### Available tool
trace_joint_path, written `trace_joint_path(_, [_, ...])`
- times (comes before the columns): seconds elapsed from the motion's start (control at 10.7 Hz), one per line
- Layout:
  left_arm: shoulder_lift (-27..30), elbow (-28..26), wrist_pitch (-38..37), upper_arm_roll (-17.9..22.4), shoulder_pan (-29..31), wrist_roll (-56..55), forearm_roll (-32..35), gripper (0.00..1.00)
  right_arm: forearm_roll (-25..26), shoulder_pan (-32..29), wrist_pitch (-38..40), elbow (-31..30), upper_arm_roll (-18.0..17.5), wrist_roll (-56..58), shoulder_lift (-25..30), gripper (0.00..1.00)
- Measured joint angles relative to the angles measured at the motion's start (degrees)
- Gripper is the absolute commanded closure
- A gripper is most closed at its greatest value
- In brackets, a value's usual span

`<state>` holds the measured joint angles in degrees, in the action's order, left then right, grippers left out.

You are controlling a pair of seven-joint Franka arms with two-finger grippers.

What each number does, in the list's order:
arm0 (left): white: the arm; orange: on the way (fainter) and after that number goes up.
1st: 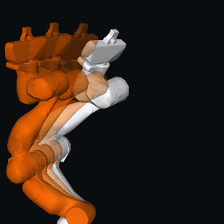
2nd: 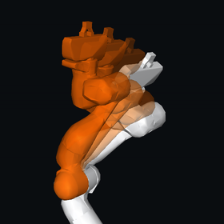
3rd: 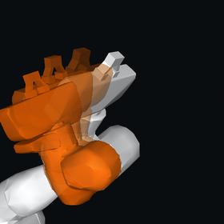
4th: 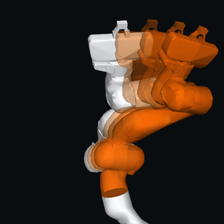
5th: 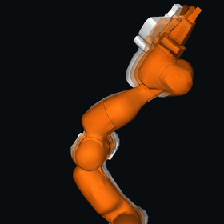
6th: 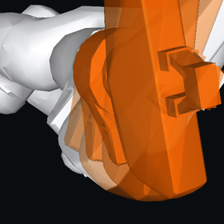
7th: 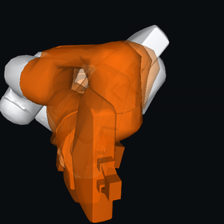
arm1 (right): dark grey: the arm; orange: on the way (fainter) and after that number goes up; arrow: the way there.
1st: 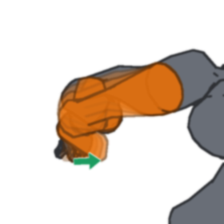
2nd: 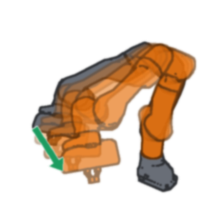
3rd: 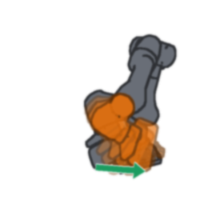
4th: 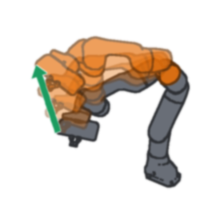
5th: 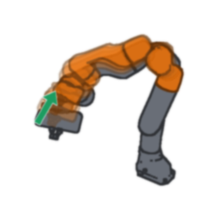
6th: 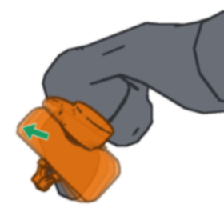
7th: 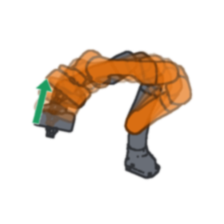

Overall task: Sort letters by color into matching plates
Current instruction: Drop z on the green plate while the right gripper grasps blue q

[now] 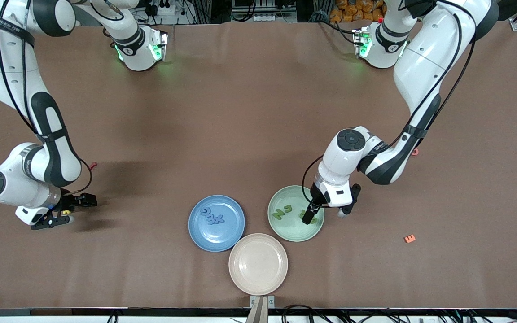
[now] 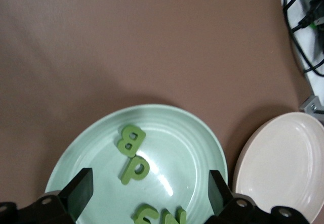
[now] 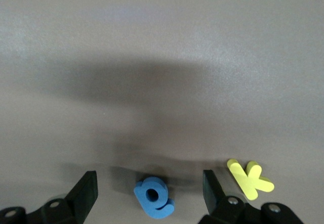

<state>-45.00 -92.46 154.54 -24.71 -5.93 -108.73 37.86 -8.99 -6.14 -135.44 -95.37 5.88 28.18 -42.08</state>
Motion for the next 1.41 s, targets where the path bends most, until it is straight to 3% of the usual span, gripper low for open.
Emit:
trace_joint_path(0.47, [7.1, 1.5, -14.3, 0.6, 2.4, 12.7, 0.4, 0.00, -0.8, 0.0, -2.1, -4.3, -0.1, -0.3, 2.4, 0.15])
trace_joint_path(0.84, [9.1, 1.4, -26.5, 0.5, 5.6, 28.8, -0.3, 0.00, -1.0, 0.0, -2.4, -5.1, -0.1, -0.4, 3.0, 0.26])
trace_joint_path(1.12, [10.8, 1.4, -35.5, 0.4, 10.5, 49.5, -4.6, 0.00, -1.0, 0.0, -3.5, -5.6, -0.1, -0.4, 3.0, 0.34])
trace_joint_path(1.41, [12.0, 0.4, -40.8, 0.4, 14.2, 61.7, -10.8, 0.00, -1.0, 0.0, -4.1, -6.1, -0.1, -0.4, 3.0, 0.49])
